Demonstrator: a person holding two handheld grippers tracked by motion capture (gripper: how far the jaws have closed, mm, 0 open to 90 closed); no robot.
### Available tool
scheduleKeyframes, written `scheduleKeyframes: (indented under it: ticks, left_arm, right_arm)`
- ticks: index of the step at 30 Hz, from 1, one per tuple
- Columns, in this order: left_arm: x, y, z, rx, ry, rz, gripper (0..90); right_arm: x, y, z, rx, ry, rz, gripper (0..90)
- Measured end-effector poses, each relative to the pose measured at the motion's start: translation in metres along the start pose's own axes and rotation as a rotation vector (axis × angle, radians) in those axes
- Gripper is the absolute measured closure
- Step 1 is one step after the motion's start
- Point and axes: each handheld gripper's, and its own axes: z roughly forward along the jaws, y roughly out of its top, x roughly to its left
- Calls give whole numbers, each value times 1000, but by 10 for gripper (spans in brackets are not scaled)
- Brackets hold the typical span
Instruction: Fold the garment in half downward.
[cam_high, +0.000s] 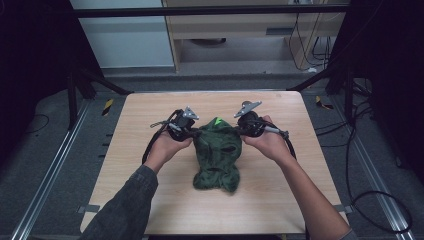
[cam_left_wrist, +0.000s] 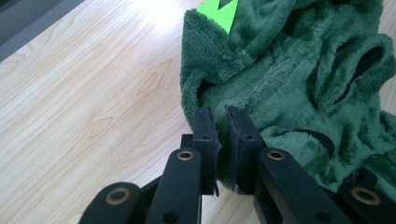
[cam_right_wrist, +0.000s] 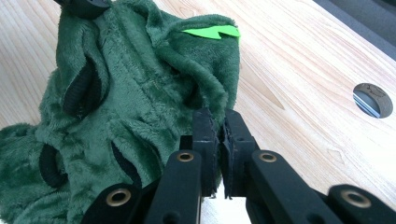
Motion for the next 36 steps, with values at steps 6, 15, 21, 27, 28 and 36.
scheduleKeyframes:
  ticks: [6,15,21,27,28,36]
  left_arm:
    - [5,5,-3,-14,34,4,830]
    - [5,-1,-3,-14,46,11,829]
    - [-4,-8,-5,-24,45,27,826]
    - [-15,-15,-9,-25,40,56,826]
    - [-17,-17,-10,-29,40,61,826]
    - [-25,-22,-16,-39,37,71,823]
  right_arm:
    - [-3,8,2,-3,-14,-2,855]
    - [0,8,9,-4,-18,-11,855]
    - [11,-2,3,-27,-17,-28,855]
    - [23,-13,-4,-46,-12,-45,854]
    - [26,-17,-6,-51,-9,-47,855]
    - [36,-24,-12,-69,-8,-67,854]
